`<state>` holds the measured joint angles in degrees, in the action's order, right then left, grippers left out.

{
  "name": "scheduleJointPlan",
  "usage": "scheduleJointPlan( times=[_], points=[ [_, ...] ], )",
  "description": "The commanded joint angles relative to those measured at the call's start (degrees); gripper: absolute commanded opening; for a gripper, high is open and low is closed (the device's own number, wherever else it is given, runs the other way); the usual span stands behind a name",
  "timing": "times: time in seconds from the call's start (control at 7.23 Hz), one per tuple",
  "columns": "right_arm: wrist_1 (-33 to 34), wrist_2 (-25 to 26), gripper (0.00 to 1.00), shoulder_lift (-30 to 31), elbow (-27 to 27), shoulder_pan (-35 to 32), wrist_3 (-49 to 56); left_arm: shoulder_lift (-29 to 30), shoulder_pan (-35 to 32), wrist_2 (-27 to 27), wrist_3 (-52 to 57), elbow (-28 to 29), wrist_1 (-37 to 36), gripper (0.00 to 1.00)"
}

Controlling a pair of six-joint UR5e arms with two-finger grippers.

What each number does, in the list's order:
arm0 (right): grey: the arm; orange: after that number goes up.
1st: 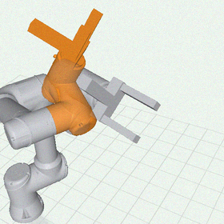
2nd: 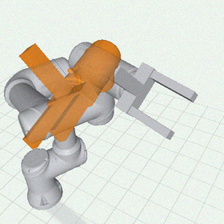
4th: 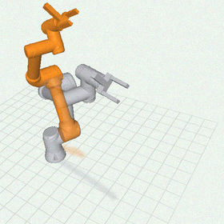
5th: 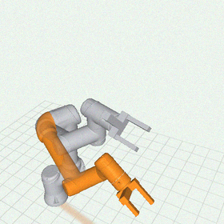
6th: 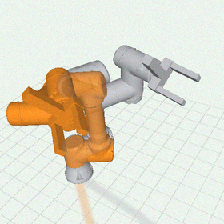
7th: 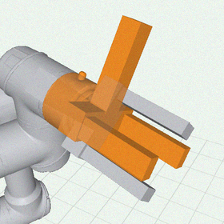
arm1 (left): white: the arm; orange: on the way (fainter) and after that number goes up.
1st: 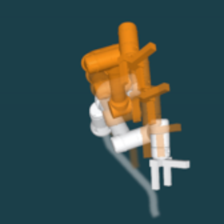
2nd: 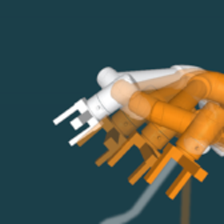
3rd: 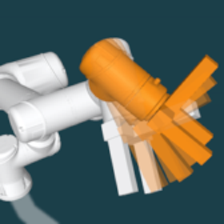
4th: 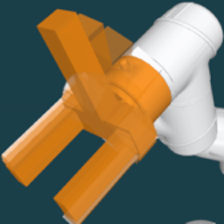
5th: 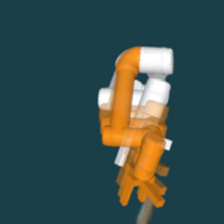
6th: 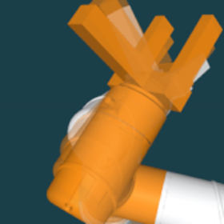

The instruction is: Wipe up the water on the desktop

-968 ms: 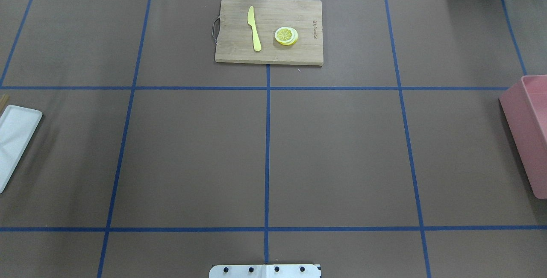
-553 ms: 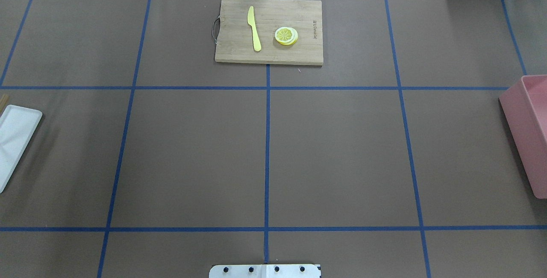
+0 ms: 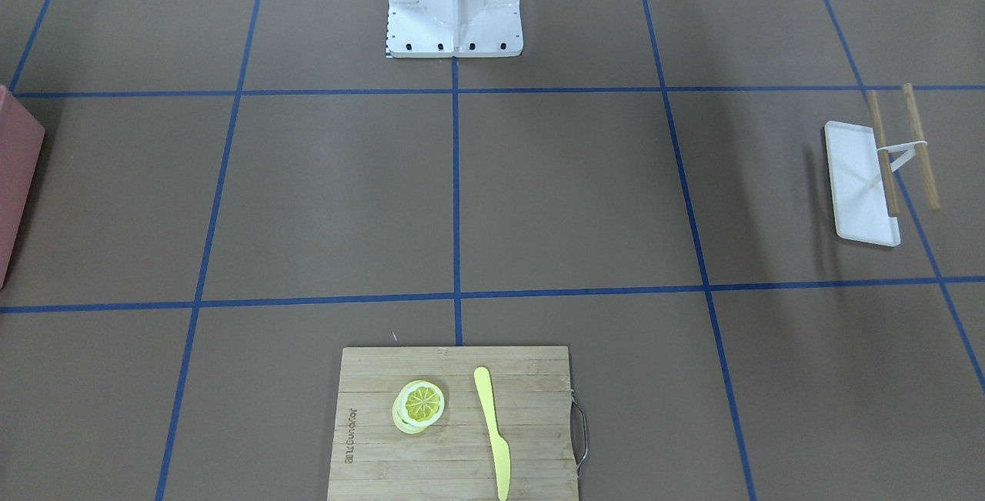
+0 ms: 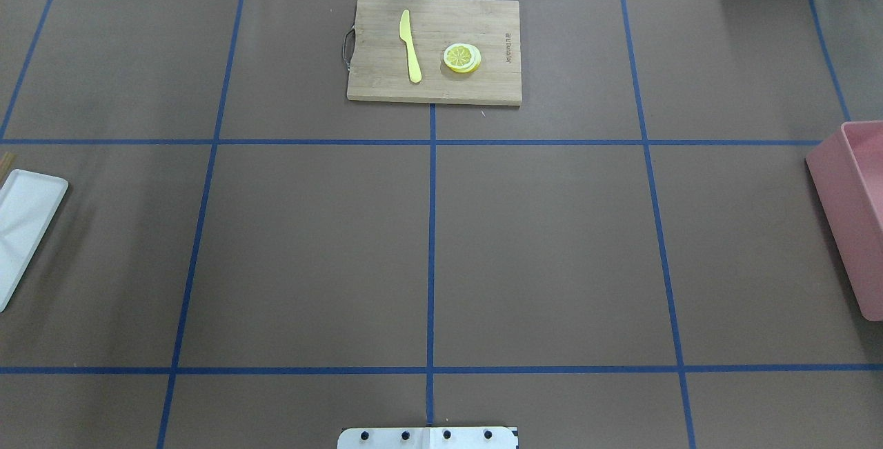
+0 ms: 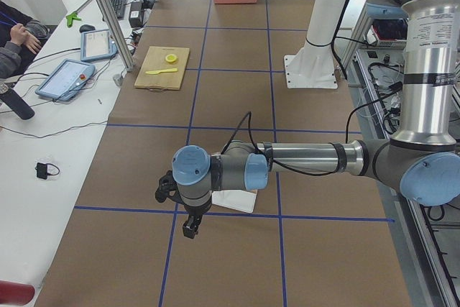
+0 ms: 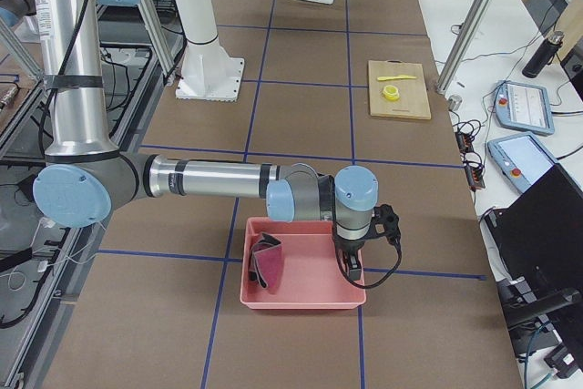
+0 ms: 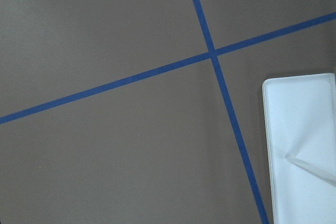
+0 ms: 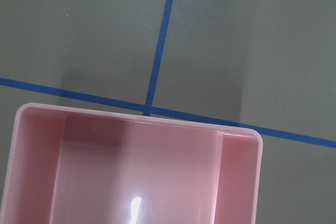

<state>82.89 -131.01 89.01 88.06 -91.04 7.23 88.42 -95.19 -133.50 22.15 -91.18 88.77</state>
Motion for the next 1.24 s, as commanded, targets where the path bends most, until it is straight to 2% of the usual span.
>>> scheduleJointPlan(
  times=[0.0, 0.55, 0.83, 0.97, 1.11],
  points=[
    [-3.3, 0.7, 1.0, 2.2, 1.1, -0.1, 0.6, 0.0, 0.0, 0.0, 0.0, 0.0, 0.0, 0.98],
    [-7.0, 1.0, 1.0, 2.6, 1.7, -0.2, 0.5, 0.0, 0.0, 0.0, 0.0, 0.0, 0.0, 0.98],
    [-6.5, 1.1, 1.0, 2.0, 1.9, 0.1, -0.2, 0.0, 0.0, 0.0, 0.0, 0.1, 0.1, 0.98],
    [-4.3, 1.0, 1.0, 2.0, 1.9, 0.3, -0.2, 0.0, 0.0, 0.0, 0.0, 0.1, 0.0, 0.98],
    [1.8, 0.6, 1.0, 1.9, 3.5, 0.3, -0.3, 0.0, 0.0, 0.0, 0.0, 0.0, 0.0, 0.98]
  ],
)
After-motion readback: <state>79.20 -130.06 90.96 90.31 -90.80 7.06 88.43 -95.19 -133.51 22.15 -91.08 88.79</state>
